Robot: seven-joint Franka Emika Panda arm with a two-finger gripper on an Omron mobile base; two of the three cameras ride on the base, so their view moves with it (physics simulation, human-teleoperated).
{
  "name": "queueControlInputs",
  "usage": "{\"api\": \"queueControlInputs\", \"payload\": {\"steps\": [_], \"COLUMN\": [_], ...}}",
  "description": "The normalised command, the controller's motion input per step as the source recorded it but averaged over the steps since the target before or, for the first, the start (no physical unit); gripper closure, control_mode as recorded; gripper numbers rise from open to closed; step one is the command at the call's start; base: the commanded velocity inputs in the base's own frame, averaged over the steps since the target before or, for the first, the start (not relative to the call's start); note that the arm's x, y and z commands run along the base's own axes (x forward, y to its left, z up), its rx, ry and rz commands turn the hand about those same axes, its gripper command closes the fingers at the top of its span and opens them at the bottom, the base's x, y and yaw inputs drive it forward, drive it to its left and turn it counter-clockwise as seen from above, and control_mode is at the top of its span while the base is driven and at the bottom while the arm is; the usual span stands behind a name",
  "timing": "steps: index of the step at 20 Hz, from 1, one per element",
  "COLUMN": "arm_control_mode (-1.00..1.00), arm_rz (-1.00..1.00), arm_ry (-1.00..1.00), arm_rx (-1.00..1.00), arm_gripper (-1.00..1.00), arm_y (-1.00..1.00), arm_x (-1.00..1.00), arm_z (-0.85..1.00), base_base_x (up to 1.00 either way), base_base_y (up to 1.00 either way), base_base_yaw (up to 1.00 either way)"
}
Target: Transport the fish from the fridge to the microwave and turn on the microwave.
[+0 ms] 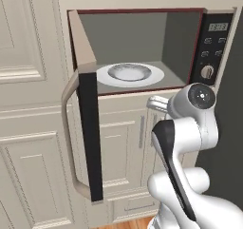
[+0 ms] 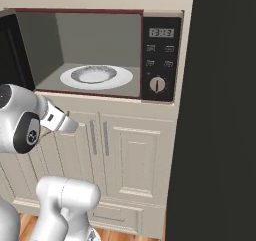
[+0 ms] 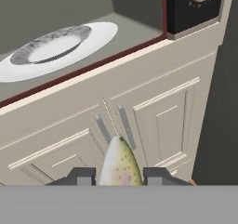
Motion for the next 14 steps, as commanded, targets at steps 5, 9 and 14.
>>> {"api": "queueControlInputs", "payload": {"steps": [5, 9, 14], "arm_control_mode": [1.0, 1.0, 1.0], "arm_rz": [0.0, 0.0, 0.0], "arm_ry": [0.0, 0.0, 0.0], "arm_rx": [0.0, 0.0, 0.0], "arm_gripper": [1.0, 1.0, 1.0], "arm_y": [0.0, 0.0, 0.0], "arm_x": [0.0, 0.0, 0.0], "arm_z": [0.0, 0.0, 0.0], "base_base_x": [0.01, 0.0, 0.0], "base_base_y": [0.05, 0.09, 0.05], "base_base_yaw": [0.02, 0.04, 0.02]}}
